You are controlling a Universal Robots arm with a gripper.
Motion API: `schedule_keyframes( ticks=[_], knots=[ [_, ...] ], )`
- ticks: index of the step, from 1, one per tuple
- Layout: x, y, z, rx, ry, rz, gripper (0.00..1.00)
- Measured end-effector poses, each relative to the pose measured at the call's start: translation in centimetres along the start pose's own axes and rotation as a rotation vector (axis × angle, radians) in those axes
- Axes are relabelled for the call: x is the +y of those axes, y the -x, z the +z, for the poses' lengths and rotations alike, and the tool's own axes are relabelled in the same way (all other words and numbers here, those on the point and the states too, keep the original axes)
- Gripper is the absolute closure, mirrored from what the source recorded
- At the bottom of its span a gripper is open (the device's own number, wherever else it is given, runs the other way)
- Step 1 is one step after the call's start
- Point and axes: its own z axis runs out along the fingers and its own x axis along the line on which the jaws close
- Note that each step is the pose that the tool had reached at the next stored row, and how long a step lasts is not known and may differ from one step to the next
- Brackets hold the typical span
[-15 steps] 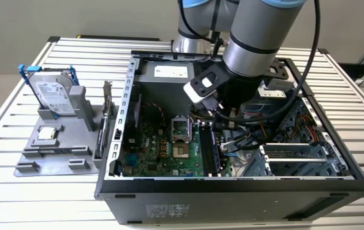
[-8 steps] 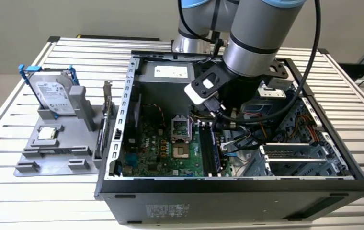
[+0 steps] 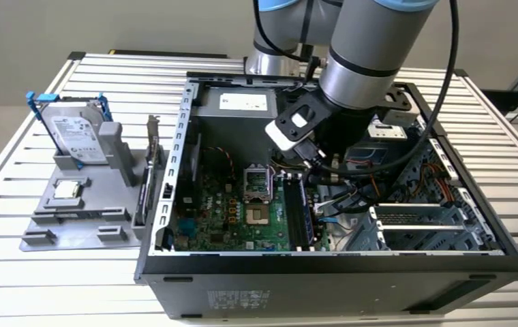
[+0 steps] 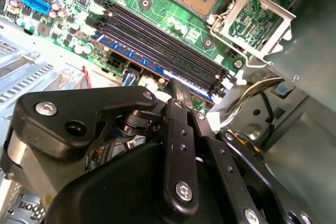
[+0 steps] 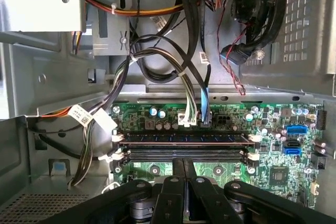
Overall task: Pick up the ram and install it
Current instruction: 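Press down the ram until it locks into place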
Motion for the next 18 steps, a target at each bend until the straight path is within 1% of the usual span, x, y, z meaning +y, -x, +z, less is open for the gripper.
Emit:
schedule_keyframes(
  ticks=[7,11,14,18],
  knots=[
    [0.15,0.00,0.20,-0.0012,0.0024,-0.023,1.00],
    [0.21,0.00,0.38,-0.0012,0.0073,-0.023,1.00],
    [0.27,0.00,0.55,-0.0011,0.0083,-0.020,1.00],
    [0.31,0.00,0.99,-0.0013,0.0084,-0.018,1.00]
  ],
)
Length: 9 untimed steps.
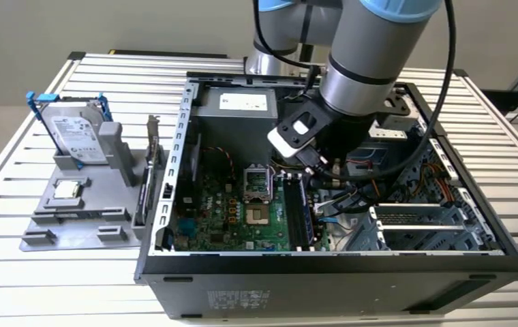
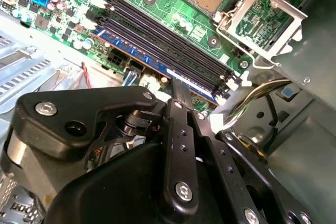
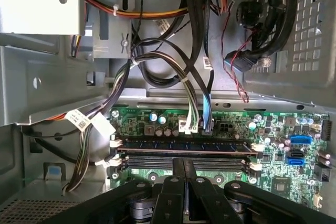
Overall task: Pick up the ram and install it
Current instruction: 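Press down the ram until it locks into place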
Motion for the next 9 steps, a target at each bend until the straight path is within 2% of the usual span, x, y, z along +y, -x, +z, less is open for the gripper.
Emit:
schedule_keyframes(
  ticks=[9],
  knots=[
    [0.04,0.00,0.88,0.0000,0.0000,0.000,1.00]
  ],
)
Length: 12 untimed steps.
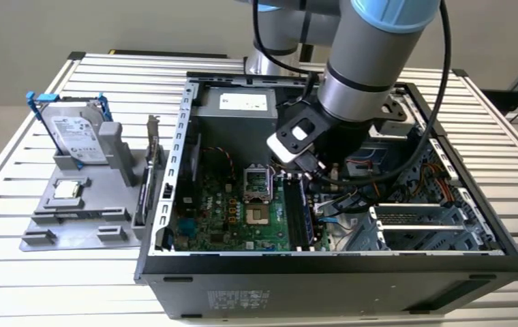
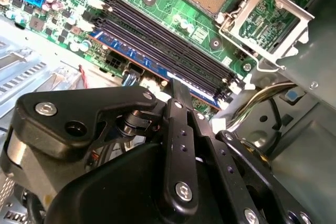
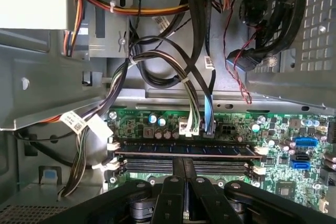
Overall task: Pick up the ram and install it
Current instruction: 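Press down the ram until it locks into place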
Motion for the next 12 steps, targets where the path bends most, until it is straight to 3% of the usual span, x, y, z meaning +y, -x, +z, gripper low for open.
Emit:
schedule_keyframes(
  ticks=[12],
  knots=[
    [0.06,0.00,0.82,0.0000,0.0000,0.001,1.00]
  ],
)
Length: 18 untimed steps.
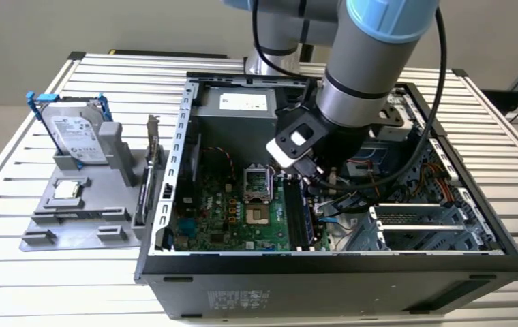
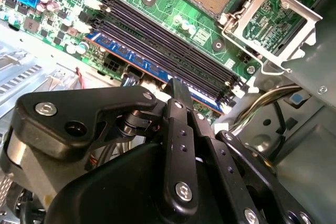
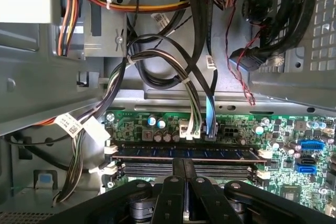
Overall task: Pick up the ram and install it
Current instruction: 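Press down the ram until it locks into place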
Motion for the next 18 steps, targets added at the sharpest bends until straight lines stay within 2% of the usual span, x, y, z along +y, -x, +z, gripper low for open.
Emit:
schedule_keyframes(
  ticks=[18],
  knots=[
    [0.04,0.00,0.89,-0.0007,0.0000,0.000,1.00]
  ],
)
